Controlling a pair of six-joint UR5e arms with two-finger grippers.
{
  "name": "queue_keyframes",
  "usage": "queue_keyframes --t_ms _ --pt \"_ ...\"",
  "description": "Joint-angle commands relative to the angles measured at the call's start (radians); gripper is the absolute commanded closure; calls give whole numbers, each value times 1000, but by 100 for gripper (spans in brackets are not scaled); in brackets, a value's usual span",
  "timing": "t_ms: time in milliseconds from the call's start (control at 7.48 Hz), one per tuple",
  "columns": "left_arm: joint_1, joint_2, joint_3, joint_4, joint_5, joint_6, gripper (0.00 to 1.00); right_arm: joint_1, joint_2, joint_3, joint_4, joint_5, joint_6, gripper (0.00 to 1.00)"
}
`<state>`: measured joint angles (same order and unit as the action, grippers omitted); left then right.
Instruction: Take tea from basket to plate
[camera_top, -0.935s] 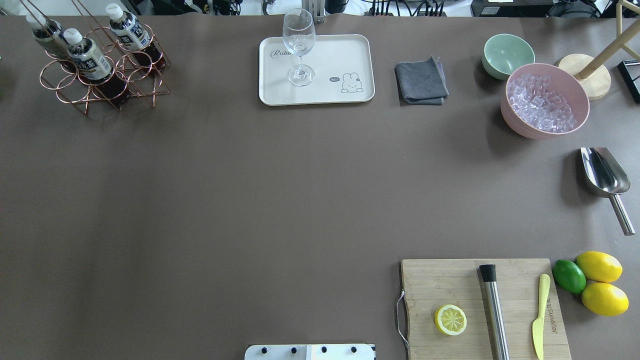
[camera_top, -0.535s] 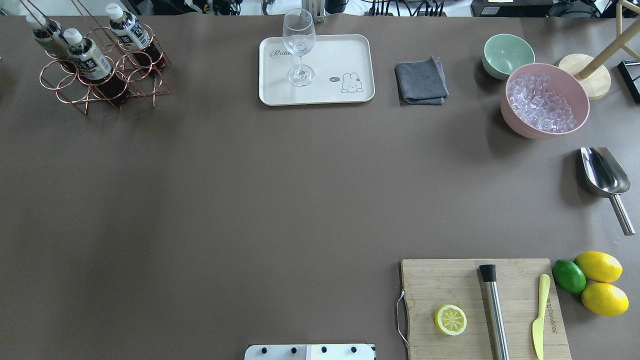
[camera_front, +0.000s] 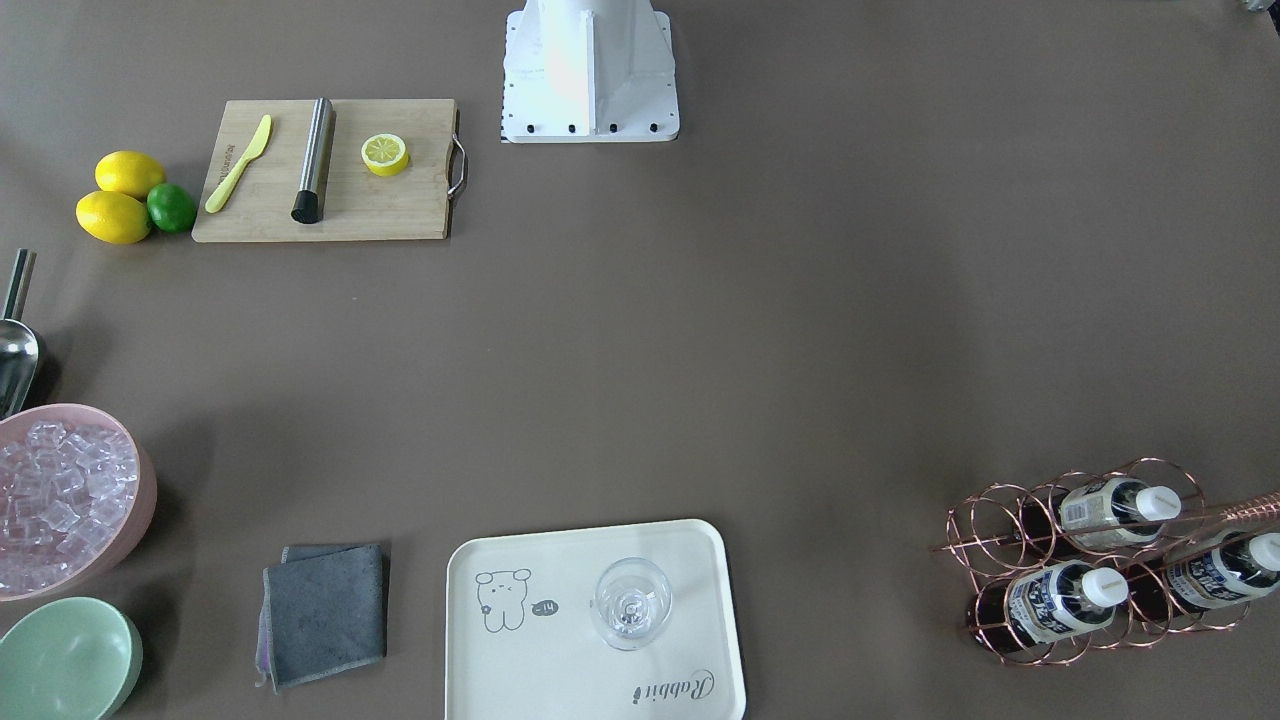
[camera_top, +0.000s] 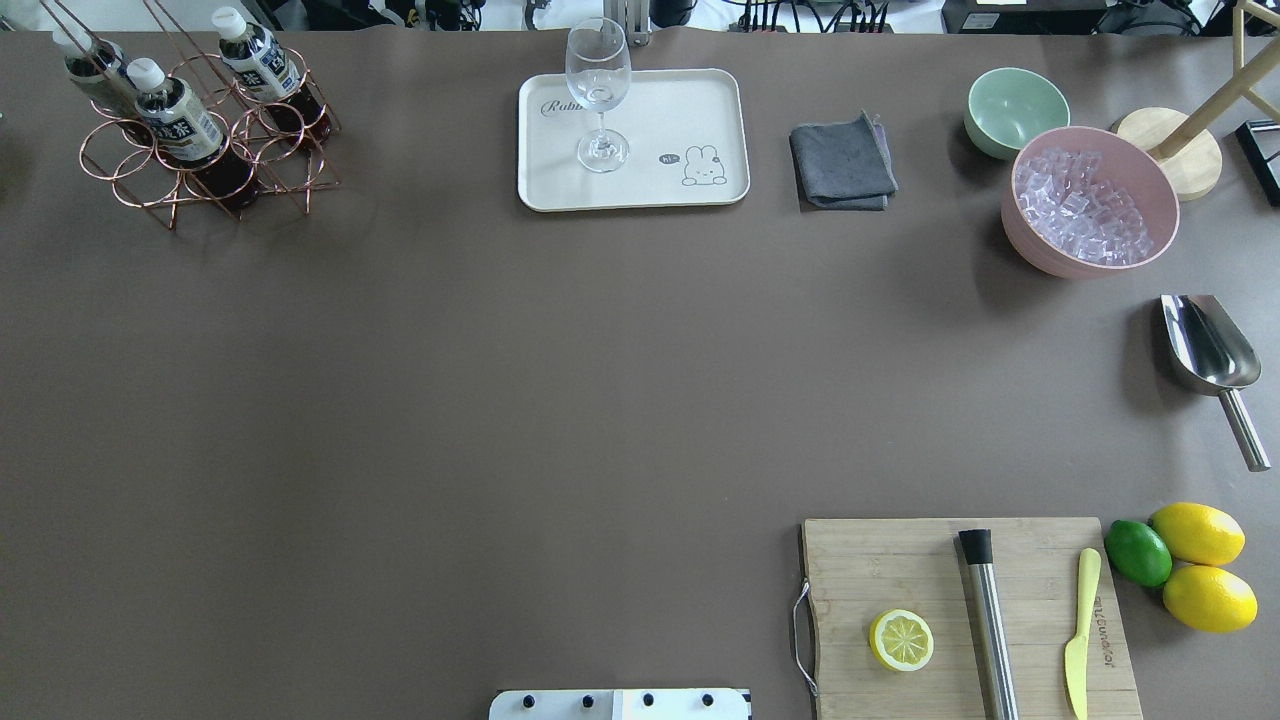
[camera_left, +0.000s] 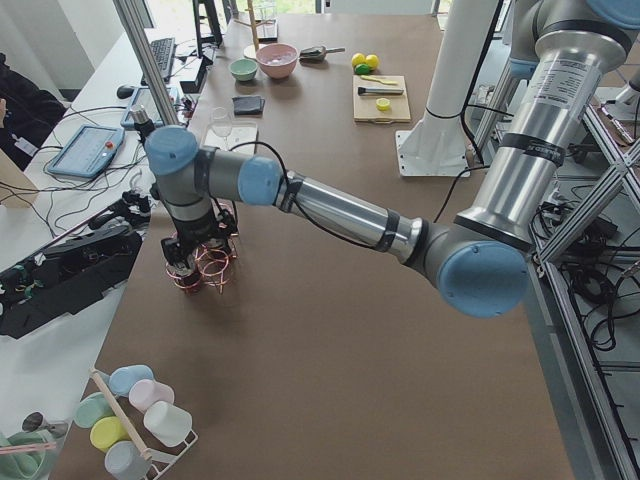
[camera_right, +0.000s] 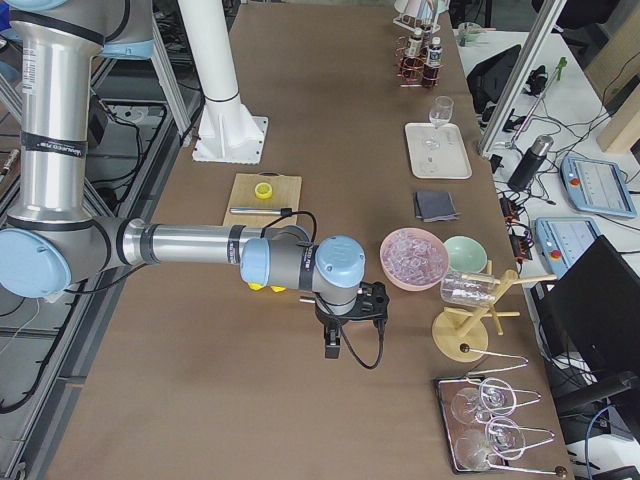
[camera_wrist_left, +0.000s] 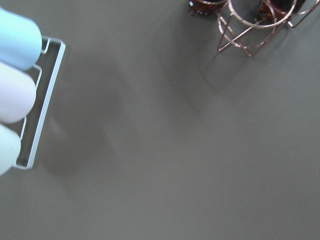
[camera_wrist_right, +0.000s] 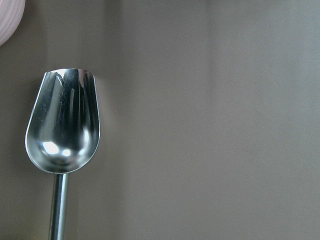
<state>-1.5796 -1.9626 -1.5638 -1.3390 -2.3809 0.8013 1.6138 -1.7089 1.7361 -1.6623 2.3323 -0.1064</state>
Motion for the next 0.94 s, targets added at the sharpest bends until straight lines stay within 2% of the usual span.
queue_keyframes --t_ms 0,134,535,802 --pt "24 -168 -34 81 0 148 2 0 3 -7 -1 -5 5 0" --pt "50 -162 -79 80 2 153 2 0 3 -9 -1 -5 5 0" --pt "163 -167 -65 0 0 173 2 0 6 -9 1 -5 4 0" --pt "173 -250 54 -3 3 177 2 0 5 -41 86 -4 5 0"
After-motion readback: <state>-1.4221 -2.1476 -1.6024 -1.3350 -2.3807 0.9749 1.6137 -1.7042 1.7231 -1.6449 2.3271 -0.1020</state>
